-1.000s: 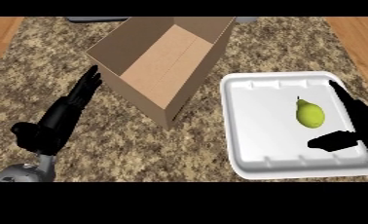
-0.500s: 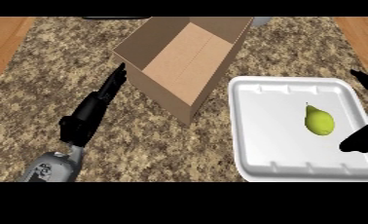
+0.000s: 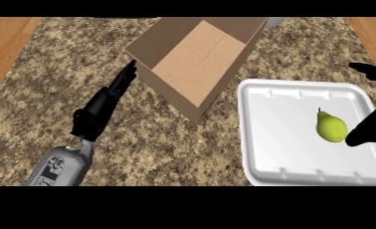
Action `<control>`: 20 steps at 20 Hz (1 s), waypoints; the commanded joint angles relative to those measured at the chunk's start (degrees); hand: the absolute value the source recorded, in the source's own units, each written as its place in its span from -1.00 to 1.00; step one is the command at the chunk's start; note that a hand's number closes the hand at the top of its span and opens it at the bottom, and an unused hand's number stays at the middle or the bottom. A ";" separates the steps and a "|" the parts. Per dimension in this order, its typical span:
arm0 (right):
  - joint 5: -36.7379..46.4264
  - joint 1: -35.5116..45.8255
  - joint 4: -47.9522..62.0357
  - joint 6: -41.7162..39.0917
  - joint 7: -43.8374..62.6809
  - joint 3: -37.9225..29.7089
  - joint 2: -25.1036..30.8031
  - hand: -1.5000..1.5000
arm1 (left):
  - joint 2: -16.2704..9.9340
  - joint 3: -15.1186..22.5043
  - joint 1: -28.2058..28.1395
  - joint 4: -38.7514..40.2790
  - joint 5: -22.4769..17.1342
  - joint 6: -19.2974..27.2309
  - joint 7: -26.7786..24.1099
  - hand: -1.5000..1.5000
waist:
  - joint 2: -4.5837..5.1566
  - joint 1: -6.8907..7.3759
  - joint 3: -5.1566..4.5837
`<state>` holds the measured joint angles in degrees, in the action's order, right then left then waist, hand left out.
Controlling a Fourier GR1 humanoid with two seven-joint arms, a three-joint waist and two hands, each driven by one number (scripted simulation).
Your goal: Pick the pear from the tray and place it in the cardboard box
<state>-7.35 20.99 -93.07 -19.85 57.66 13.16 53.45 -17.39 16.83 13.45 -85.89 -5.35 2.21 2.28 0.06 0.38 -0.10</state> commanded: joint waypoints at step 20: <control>14.18 -1.42 13.24 -1.16 0.89 0.26 -15.22 -1.00 | 3.17 -3.14 -4.04 -6.59 4.01 -4.48 4.53 0.00 | -0.18 -0.28 0.10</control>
<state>4.02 21.71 -77.10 -21.17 54.86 14.07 40.37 -13.80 14.34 11.32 -87.51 -1.09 -0.74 3.34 0.01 0.23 0.00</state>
